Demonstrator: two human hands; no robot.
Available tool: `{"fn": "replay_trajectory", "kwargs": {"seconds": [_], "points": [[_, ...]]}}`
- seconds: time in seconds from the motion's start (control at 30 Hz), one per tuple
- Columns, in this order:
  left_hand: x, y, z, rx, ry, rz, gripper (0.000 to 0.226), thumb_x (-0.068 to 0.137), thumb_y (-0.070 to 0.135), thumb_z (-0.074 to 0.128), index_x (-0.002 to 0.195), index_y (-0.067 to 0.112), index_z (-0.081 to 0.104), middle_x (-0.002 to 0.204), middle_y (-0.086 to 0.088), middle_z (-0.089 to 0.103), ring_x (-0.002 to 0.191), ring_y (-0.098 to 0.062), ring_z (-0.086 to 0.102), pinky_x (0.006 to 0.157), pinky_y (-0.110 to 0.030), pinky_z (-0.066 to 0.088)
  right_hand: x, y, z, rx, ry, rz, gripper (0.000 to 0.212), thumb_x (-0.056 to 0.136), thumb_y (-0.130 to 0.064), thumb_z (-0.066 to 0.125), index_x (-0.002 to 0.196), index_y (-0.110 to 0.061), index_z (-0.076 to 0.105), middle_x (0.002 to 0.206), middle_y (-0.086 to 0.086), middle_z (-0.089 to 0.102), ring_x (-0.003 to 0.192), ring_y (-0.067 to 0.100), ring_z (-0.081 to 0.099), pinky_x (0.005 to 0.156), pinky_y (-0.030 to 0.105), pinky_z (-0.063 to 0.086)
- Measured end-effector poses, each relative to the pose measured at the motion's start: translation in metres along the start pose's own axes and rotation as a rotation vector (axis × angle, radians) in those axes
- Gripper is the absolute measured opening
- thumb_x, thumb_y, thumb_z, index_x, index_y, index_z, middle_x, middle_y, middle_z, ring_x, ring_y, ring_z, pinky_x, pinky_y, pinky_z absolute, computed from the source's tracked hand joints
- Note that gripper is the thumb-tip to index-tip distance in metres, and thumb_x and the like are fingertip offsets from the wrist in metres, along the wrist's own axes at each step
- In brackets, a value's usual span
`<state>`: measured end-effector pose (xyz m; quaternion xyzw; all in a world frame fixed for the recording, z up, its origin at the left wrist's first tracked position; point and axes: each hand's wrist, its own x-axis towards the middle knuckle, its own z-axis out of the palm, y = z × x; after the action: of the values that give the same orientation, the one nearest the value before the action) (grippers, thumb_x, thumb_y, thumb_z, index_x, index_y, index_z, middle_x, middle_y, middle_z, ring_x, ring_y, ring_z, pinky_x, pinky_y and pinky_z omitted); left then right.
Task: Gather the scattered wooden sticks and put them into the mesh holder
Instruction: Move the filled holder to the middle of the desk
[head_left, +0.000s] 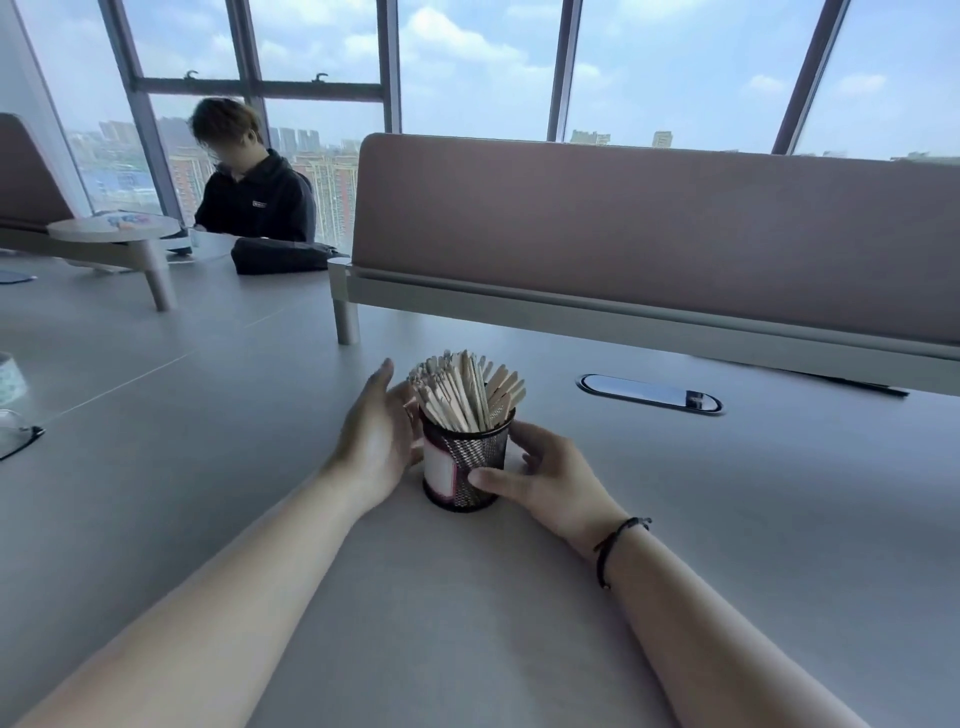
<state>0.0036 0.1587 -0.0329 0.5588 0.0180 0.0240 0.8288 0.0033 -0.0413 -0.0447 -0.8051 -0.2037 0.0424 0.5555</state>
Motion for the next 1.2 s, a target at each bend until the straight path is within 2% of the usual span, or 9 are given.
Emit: {"fn": "replay_trajectory", "kwargs": {"seconds": [0.13,0.27,0.4,0.47,0.53,0.6,0.7,0.83,1.2], "points": [[-0.017,0.001,0.029,0.021,-0.132,0.087,0.055,0.102,0.037,0.025,0.131,0.006,0.061,0.13,-0.014,0.067,0.123,-0.026,0.061,0.102,-0.038,0.045,-0.02,-0.005,0.003,-0.107,0.185,0.019,0.087,0.064,-0.047,0.088,0.139,-0.029,0.049,0.122,-0.008,0.057,0.11,0.002,0.056,0.094,0.024,0.048],[-0.021,-0.015,0.044,0.005,-0.068,0.083,0.059,0.105,0.045,0.024,0.121,0.009,0.068,0.122,-0.012,0.071,0.118,-0.026,0.064,0.091,-0.033,0.052,-0.029,-0.014,0.025,-0.243,0.298,-0.037,0.097,0.051,-0.057,0.085,0.136,-0.038,0.041,0.114,-0.014,0.054,0.102,0.002,0.056,0.088,0.024,0.048],[-0.024,-0.019,0.043,0.007,-0.111,0.063,0.081,0.099,0.065,0.009,0.131,0.012,0.062,0.13,-0.011,0.067,0.123,-0.024,0.062,0.107,-0.042,0.044,-0.022,-0.005,0.006,-0.111,0.284,0.026,0.08,0.059,-0.038,0.089,0.125,-0.04,0.044,0.103,-0.017,0.067,0.095,-0.006,0.062,0.08,0.017,0.049],[-0.031,-0.02,0.04,0.115,-0.117,0.09,0.078,0.1,0.06,0.008,0.131,0.013,0.061,0.129,-0.007,0.068,0.12,-0.016,0.063,0.103,-0.035,0.046,-0.02,0.003,-0.011,-0.053,0.217,0.014,0.061,0.065,-0.032,0.085,0.117,-0.042,0.055,0.11,-0.015,0.072,0.104,-0.002,0.064,0.09,0.026,0.05],[-0.039,-0.022,0.04,0.217,-0.084,0.122,0.052,0.106,0.045,0.025,0.122,0.017,0.067,0.124,-0.004,0.071,0.109,-0.01,0.067,0.092,-0.028,0.049,-0.021,0.008,-0.022,-0.02,0.173,-0.029,0.048,0.07,-0.025,0.077,0.115,-0.039,0.065,0.116,-0.012,0.072,0.114,0.009,0.065,0.101,0.043,0.049],[-0.044,-0.028,0.039,0.353,-0.071,0.176,0.022,0.1,0.022,0.053,0.116,0.02,0.069,0.116,0.001,0.074,0.104,-0.008,0.069,0.087,-0.023,0.051,-0.025,0.01,-0.025,-0.022,0.153,-0.051,0.049,0.073,-0.023,0.076,0.12,-0.03,0.064,0.115,-0.01,0.073,0.111,0.01,0.066,0.099,0.046,0.051],[-0.048,-0.035,0.034,0.654,-0.086,0.241,0.052,0.079,0.019,0.076,0.128,0.023,0.06,0.115,0.008,0.072,0.103,-0.003,0.068,0.093,-0.026,0.053,-0.03,0.008,-0.02,-0.099,0.195,-0.04,0.063,0.066,-0.036,0.084,0.122,-0.031,0.058,0.112,-0.015,0.071,0.103,0.001,0.066,0.091,0.034,0.056],[-0.047,-0.037,0.033,0.75,-0.035,0.324,0.051,0.081,0.021,0.08,0.127,0.028,0.061,0.113,0.015,0.071,0.1,0.003,0.067,0.089,-0.022,0.052,-0.029,0.008,-0.019,-0.155,0.276,-0.024,0.066,0.056,-0.049,0.085,0.117,-0.034,0.062,0.112,-0.013,0.07,0.1,0.002,0.066,0.087,0.032,0.056],[0.01,-0.044,0.039,0.751,0.073,0.418,0.027,0.087,0.013,0.074,0.113,0.02,0.072,0.107,0.015,0.074,0.096,0.012,0.065,0.078,-0.004,0.046,0.016,0.02,-0.02,-0.165,0.379,0.013,0.061,0.062,-0.049,0.087,0.113,-0.026,0.065,0.105,-0.015,0.071,0.096,0.002,0.066,0.076,0.02,0.051]]}}
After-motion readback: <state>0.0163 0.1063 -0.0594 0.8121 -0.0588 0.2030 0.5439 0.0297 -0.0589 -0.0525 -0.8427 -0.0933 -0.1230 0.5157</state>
